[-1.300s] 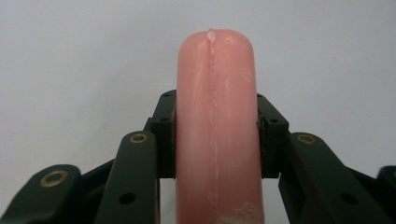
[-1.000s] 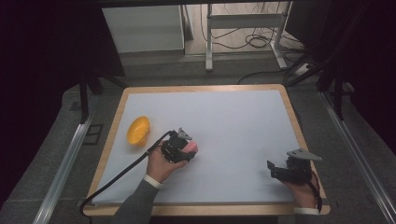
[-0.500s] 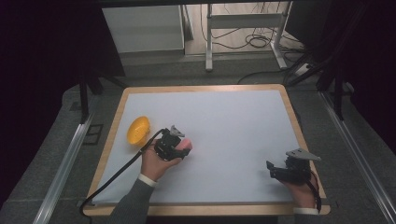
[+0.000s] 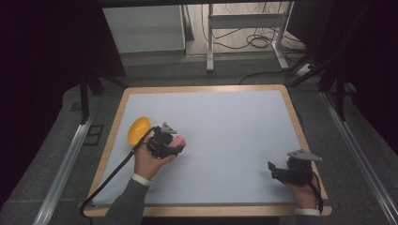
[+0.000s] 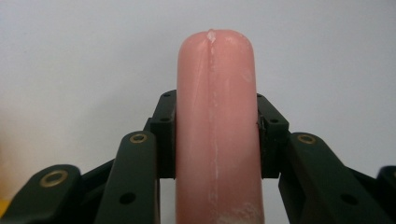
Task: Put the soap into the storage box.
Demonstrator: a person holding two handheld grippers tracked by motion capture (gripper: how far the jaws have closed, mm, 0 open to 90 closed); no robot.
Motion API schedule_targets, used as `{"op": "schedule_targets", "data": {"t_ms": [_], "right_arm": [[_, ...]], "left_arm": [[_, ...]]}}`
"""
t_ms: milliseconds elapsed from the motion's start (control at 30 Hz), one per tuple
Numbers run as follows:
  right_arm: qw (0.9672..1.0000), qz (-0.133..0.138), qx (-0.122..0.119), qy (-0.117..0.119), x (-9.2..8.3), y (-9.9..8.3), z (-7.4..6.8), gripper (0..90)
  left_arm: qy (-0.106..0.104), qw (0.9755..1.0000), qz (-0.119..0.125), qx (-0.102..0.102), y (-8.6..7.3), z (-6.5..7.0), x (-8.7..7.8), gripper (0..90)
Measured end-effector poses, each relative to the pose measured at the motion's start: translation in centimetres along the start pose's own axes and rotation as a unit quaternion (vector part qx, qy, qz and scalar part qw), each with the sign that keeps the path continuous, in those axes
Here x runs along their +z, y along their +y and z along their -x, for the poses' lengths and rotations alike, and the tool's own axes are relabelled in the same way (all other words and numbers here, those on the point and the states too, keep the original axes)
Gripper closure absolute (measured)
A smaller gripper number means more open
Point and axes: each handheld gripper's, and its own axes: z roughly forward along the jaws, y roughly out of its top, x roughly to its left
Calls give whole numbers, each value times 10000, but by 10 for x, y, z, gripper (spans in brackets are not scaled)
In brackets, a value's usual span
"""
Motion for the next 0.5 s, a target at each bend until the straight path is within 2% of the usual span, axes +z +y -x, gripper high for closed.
{"op": "schedule_targets", "data": {"t_ms": [500], "right_arm": [[10000,-16,0,-8,1,0,0,91]], "left_arm": [[47,9999,57,-103,-1,-9,-4,601]]}}
